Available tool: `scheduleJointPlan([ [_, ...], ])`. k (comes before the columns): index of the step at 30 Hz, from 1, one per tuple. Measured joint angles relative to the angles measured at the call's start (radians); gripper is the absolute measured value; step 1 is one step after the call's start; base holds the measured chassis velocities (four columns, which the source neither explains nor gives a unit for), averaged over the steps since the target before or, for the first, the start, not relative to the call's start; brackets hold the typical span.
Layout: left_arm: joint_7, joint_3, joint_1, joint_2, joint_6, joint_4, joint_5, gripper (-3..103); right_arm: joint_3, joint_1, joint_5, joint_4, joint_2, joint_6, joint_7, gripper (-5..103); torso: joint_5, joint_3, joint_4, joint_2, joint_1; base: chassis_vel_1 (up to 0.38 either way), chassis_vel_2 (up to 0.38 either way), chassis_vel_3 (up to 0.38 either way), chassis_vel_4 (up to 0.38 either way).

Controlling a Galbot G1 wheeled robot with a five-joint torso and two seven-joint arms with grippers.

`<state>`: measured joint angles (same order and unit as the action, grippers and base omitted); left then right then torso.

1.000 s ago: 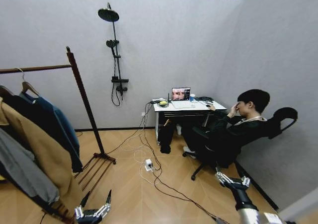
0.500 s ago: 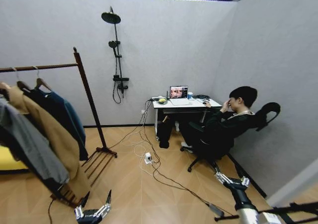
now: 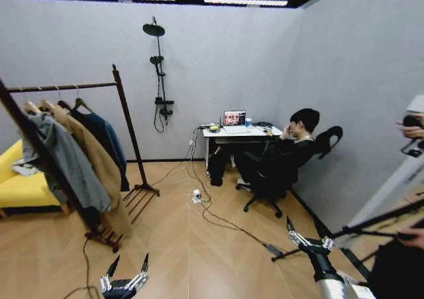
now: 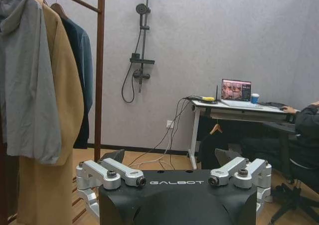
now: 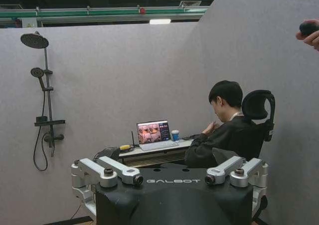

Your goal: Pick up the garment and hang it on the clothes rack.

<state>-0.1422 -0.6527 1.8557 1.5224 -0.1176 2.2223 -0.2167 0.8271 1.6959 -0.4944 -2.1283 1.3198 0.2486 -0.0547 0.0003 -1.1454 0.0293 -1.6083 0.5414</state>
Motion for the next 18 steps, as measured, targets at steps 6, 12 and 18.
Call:
scheduleJointPlan([
  [6,0.0,0.0,0.0,0.0,0.0,0.0,0.0,100,0.001,-0.003,0.0,0.006,0.0,0.01,-0.009,100,0.0,0.0,0.0,0.0,-0.001,0.293,-0.315,-0.326,0.321],
  [12,0.0,0.0,0.0,0.0,0.0,0.0,0.0,100,-0.003,-0.001,0.007,0.001,0.005,0.011,-0.01,100,0.0001,0.0,0.0009,-0.001,-0.001,0.097,-0.055,-0.149,0.12],
  [18,0.0,0.0,0.0,0.0,0.0,0.0,0.0,100,0.0,0.008,0.015,-0.032,0.008,-0.008,-0.01,100,-0.0001,0.0,-0.0005,0.001,0.001,-0.056,0.015,0.068,-0.034],
])
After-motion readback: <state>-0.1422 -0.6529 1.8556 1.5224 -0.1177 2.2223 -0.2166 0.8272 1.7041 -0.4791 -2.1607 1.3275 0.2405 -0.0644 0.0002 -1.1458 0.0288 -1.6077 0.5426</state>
